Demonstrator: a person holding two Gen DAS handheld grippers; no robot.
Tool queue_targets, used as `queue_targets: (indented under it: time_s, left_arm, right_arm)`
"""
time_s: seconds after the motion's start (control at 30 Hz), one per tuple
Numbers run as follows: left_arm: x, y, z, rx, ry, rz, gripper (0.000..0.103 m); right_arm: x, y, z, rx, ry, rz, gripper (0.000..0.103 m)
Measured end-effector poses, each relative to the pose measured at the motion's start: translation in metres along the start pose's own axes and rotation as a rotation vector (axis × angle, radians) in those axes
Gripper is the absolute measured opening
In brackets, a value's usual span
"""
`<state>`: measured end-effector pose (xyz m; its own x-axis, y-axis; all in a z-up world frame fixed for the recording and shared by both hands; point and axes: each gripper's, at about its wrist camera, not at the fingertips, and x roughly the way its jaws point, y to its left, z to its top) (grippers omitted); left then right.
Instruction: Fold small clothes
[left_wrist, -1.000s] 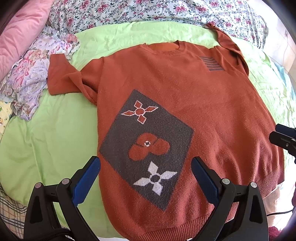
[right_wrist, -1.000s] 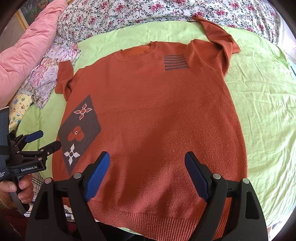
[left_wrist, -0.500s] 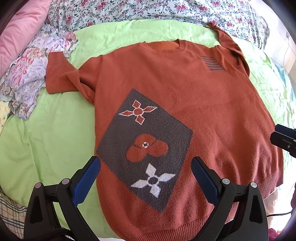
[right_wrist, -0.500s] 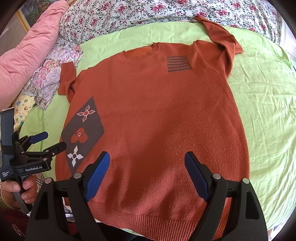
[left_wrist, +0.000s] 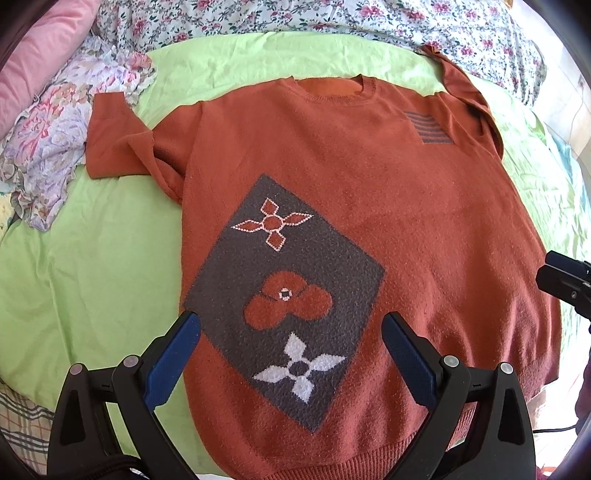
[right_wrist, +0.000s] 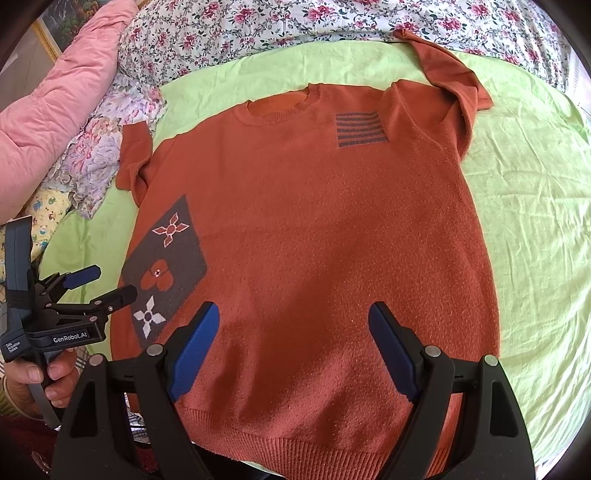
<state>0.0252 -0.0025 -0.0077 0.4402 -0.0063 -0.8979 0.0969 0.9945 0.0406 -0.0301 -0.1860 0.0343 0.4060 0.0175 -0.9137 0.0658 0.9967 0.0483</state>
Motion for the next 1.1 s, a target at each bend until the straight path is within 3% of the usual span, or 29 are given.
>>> queue_targets:
  time_s: [0.33, 0.73, 1.1]
  left_arm:
    - [0.007, 0.005, 0.025, -0.072, -0.006, -0.135, 0.099]
    - [0.032, 0.013, 0.074, -0.145, 0.011, -0.114, 0.099]
    - [0.054, 0.025, 0.127, -0.154, 0.003, -0.037, 0.099]
  right_arm:
    - [0.012, -0.016, 0.025, 0.024, 0.067, 0.011, 0.083]
    - [0.029, -0.054, 0.088, 0.062, 0.020, -0.013, 0.083]
    - [0.052, -0.110, 0.184, 0.088, -0.086, -0.066, 0.083]
